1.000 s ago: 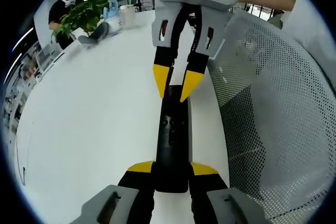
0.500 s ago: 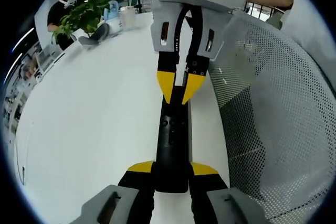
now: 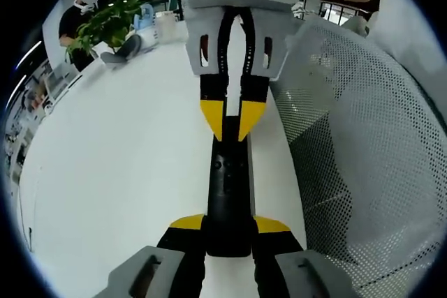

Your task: Press the specified remote control buttons in sequence, fully releasing each button before pressing the next.

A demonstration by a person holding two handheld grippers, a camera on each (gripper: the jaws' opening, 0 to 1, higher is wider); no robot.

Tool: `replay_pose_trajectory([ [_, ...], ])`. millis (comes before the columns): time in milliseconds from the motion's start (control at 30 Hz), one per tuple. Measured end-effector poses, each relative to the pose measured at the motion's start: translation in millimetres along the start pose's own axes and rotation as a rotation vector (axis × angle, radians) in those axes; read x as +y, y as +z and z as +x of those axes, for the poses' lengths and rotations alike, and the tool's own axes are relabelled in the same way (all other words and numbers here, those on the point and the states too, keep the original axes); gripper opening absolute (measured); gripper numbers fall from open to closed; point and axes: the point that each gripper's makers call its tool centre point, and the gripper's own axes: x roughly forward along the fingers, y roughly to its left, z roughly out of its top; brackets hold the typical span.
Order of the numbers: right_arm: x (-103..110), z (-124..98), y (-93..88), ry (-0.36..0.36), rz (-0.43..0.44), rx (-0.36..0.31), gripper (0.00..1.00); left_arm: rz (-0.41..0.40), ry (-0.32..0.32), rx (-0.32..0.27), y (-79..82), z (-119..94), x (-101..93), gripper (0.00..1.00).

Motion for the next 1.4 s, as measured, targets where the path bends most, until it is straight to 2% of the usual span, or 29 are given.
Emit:
replay_pose_trajectory([
  [200, 1, -2, 0.3, -0.070, 0.015, -0.108, 0.05, 0.000, 0.009, -0.010, 0.0, 0, -0.2, 0.24],
  [400, -2, -2, 3.7, -0.094, 0.117, -0.219, 0.05, -0.015, 0.010, -0.026, 0.2, -1, 0.2, 0.24],
  [500, 0, -2, 3.1, -0.104, 0.075, -0.223, 0.05, -0.014, 0.005, -0.022, 0.1, 0, 0.1, 0.24],
  [833, -1, 1, 9.8, -0.067, 0.015, -0.170, 0.06, -0.009, 0.008, -0.025, -0.4, 0, -0.3, 0.24],
  [1033, 0, 3, 10.1, -0.051, -0.063, -0.076, 0.06, -0.006, 0.008, -0.022, -0.4, -1, -0.7, 0.24],
  [1133, -1, 4, 9.7, -0.035, -0.035, -0.049, 0.06, -0.007, 0.009, -0.023, -0.5, -1, -0.6, 0.24],
  [1200, -2, 4, 8.6, -0.015, 0.022, -0.018, 0.06, -0.008, 0.010, -0.026, -0.3, -1, -0.6, 0.24],
  [1267, -2, 5, 9.5, -0.004, -0.003, 0.008, 0.06, -0.010, 0.010, -0.029, -0.1, -1, -0.5, 0.24],
  [1400, -4, 4, 8.3, 0.010, 0.036, 0.017, 0.06, -0.011, 0.012, -0.029, 0.2, -1, -0.2, 0.24],
])
